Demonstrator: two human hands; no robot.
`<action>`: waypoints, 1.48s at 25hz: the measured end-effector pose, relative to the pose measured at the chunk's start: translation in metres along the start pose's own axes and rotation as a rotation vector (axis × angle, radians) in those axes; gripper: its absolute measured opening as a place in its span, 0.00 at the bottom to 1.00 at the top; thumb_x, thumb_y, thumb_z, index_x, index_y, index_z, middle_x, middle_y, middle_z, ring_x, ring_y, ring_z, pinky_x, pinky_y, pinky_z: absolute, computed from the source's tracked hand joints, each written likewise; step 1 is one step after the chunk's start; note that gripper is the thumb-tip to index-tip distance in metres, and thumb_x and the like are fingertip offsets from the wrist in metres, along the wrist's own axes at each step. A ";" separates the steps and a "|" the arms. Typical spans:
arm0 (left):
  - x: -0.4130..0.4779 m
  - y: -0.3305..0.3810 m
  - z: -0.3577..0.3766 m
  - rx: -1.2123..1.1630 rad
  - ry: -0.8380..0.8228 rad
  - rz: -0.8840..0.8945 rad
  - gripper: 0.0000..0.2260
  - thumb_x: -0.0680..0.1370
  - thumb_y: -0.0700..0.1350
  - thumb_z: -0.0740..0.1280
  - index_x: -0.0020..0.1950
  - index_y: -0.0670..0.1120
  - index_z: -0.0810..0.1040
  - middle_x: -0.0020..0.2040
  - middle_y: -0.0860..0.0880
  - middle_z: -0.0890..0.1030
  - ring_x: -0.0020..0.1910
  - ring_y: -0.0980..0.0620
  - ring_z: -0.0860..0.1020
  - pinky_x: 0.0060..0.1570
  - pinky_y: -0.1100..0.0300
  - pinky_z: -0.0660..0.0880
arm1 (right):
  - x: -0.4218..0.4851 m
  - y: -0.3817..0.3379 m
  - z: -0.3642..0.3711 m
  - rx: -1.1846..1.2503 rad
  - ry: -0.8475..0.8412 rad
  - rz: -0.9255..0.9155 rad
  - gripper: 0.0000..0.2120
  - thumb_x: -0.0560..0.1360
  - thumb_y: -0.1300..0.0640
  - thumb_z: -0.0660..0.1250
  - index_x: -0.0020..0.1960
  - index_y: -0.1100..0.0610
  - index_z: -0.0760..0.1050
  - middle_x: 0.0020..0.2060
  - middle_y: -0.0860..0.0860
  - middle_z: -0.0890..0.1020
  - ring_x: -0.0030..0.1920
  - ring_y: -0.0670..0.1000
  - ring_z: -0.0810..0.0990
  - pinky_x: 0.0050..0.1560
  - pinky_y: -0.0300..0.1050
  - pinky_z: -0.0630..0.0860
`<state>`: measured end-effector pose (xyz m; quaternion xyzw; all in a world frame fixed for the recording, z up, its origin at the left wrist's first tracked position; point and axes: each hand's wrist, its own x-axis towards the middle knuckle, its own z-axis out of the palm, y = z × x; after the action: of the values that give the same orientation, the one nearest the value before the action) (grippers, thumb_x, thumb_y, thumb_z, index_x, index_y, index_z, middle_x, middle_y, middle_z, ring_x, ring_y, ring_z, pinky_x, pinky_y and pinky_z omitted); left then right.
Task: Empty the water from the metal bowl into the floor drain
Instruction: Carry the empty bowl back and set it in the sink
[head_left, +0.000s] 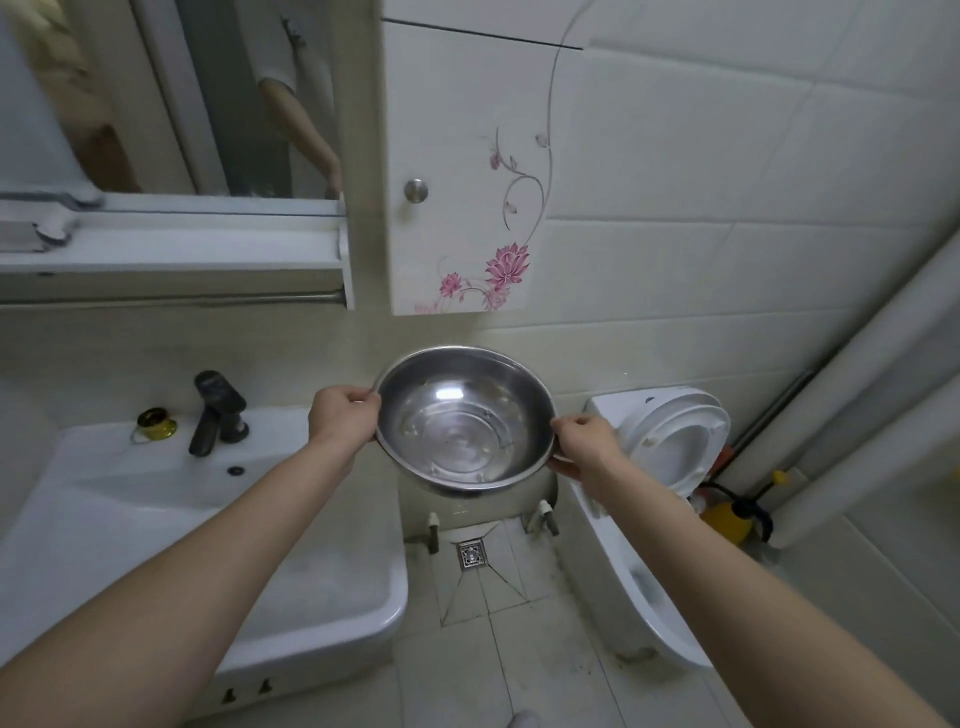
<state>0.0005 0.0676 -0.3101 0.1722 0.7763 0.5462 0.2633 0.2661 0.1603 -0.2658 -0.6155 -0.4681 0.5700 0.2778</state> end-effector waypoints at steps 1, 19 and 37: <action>0.001 -0.001 -0.008 -0.003 0.013 -0.006 0.03 0.72 0.43 0.69 0.40 0.48 0.83 0.42 0.45 0.86 0.38 0.45 0.85 0.45 0.46 0.84 | -0.001 -0.001 0.006 -0.001 -0.016 -0.001 0.03 0.83 0.63 0.61 0.52 0.60 0.73 0.44 0.58 0.79 0.40 0.50 0.79 0.25 0.38 0.78; -0.003 0.009 -0.096 -0.044 0.325 -0.064 0.06 0.75 0.43 0.68 0.48 0.44 0.84 0.47 0.43 0.85 0.46 0.43 0.83 0.51 0.43 0.83 | 0.004 -0.049 0.081 -0.075 -0.341 -0.077 0.06 0.82 0.63 0.60 0.47 0.59 0.72 0.38 0.54 0.78 0.36 0.49 0.78 0.22 0.36 0.76; 0.013 -0.004 -0.208 -0.068 0.488 -0.003 0.10 0.72 0.37 0.65 0.30 0.44 0.78 0.28 0.47 0.74 0.30 0.48 0.73 0.41 0.51 0.79 | -0.037 -0.058 0.190 -0.101 -0.484 -0.115 0.09 0.81 0.65 0.61 0.42 0.60 0.71 0.36 0.55 0.77 0.36 0.50 0.79 0.23 0.37 0.77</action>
<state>-0.1336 -0.0840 -0.2612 0.0252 0.7985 0.5969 0.0743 0.0714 0.1148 -0.2365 -0.4465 -0.5831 0.6599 0.1585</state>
